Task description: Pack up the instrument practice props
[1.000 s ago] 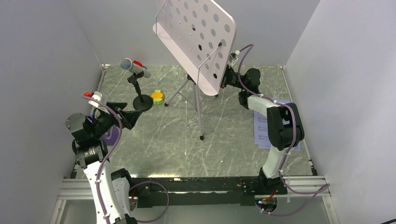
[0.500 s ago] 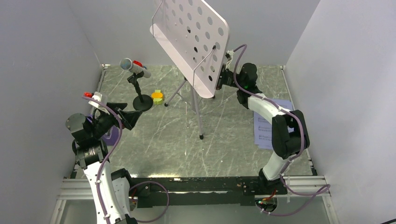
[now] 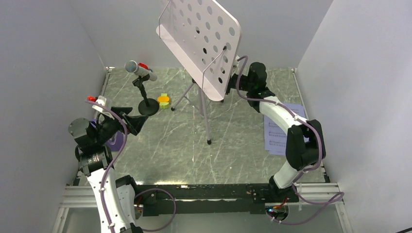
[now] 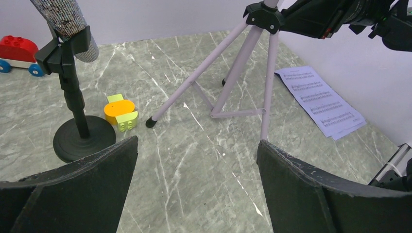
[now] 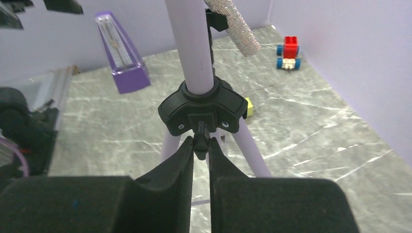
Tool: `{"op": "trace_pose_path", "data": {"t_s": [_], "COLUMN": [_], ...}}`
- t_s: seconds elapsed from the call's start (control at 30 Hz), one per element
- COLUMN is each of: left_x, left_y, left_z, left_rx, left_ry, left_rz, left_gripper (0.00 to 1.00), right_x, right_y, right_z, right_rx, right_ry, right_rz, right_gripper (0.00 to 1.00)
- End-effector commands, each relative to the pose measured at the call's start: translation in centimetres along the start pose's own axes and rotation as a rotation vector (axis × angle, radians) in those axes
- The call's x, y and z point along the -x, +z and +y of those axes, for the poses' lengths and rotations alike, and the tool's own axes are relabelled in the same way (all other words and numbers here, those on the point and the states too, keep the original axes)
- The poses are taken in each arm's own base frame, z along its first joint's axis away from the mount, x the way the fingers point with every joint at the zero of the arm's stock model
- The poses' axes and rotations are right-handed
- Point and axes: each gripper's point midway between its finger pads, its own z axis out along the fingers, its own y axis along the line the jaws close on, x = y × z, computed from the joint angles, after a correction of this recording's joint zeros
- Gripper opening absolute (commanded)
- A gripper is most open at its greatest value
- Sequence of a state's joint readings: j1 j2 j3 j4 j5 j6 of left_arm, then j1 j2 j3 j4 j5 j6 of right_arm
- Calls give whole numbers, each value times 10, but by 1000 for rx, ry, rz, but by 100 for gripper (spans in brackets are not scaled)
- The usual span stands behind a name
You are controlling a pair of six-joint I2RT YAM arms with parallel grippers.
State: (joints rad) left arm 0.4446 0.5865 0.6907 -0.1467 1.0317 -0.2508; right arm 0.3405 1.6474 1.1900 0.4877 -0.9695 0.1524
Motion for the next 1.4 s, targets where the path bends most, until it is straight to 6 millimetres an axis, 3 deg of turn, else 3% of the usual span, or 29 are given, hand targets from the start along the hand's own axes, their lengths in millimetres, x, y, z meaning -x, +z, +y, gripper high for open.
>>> {"op": "trace_pose_path", "data": {"t_s": [0.0, 0.33, 0.57, 0.7, 0.9, 1.0, 1.07, 1.37], "left_x": [6, 8, 7, 6, 2, 1, 2, -3], "left_y": [1, 3, 3, 4, 4, 3, 3, 3], "left_z": [0, 5, 9, 10, 10, 8, 7, 4], "left_rx": [-12, 8, 22, 24, 18, 11, 8, -19], "left_ry": [6, -5, -8, -5, -5, -6, -1, 0], "left_rz": [-7, 2, 5, 7, 5, 7, 7, 4], "left_gripper": [97, 96, 96, 96, 96, 96, 96, 96], "right_x": [6, -13, -12, -25, -40, -37, -37, -28], "right_y": [0, -9, -12, -12, -15, -18, -20, -51], "right_z": [-14, -48, -50, -53, -45, -35, -37, -56], "right_rx": [-22, -33, -5, -9, -129, -202, -242, -396], "right_ry": [-261, -790, -1206, -1442, -1945, -2157, -2192, -2033], "right_rz": [86, 277, 335, 374, 249, 147, 138, 235], "right_gripper": [1, 0, 1, 3, 0, 15, 25, 66]}}
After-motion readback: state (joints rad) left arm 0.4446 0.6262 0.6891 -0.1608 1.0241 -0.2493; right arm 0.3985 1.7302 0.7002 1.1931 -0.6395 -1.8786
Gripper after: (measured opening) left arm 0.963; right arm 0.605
